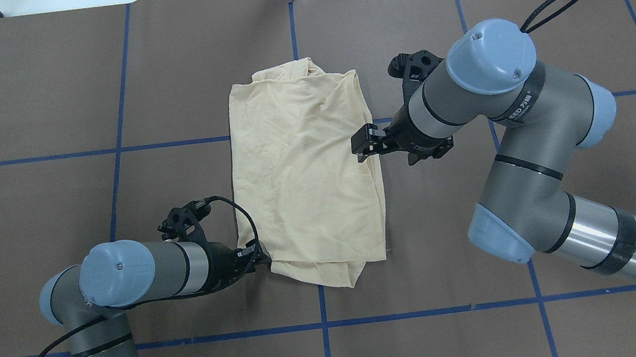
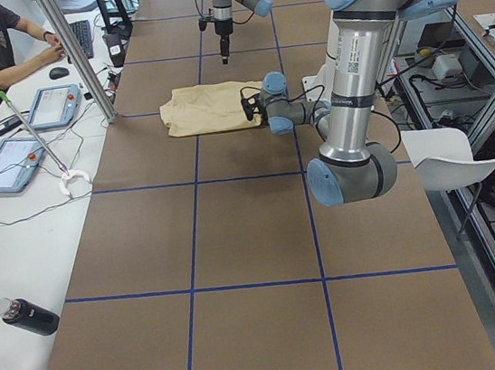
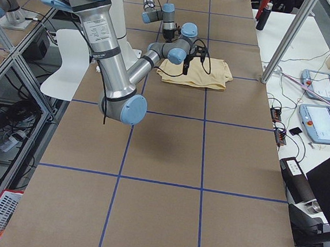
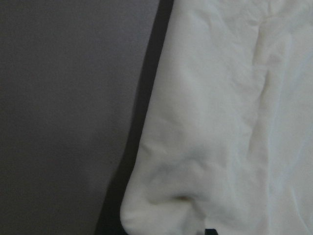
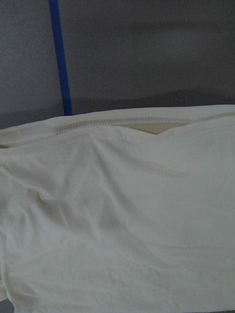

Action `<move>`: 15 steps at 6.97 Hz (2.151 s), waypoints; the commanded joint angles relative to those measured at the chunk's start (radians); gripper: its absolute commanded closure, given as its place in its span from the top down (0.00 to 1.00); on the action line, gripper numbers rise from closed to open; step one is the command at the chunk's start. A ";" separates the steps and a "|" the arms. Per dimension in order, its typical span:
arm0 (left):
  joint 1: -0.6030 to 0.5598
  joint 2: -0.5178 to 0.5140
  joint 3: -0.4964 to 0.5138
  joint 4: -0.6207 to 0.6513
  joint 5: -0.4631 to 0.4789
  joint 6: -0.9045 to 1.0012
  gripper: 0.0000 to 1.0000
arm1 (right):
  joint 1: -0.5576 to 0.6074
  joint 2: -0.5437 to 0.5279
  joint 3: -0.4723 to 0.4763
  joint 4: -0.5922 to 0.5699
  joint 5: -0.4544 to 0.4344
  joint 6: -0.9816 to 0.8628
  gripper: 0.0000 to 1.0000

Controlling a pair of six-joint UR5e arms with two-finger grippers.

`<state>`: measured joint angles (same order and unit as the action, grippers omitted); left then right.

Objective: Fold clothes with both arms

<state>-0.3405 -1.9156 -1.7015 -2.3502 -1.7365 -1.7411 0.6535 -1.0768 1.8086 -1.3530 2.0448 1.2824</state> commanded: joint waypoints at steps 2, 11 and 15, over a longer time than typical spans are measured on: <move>0.000 0.000 -0.001 0.002 -0.002 0.000 0.39 | 0.000 0.000 -0.002 0.000 0.000 0.000 1.00; -0.011 0.000 -0.001 0.017 0.000 0.000 0.50 | -0.002 0.000 -0.003 0.000 0.000 0.000 1.00; -0.011 0.000 -0.004 0.032 0.000 0.000 0.00 | -0.002 0.000 -0.002 0.000 -0.002 0.000 1.00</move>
<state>-0.3508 -1.9166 -1.7043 -2.3233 -1.7369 -1.7411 0.6519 -1.0761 1.8056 -1.3530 2.0444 1.2824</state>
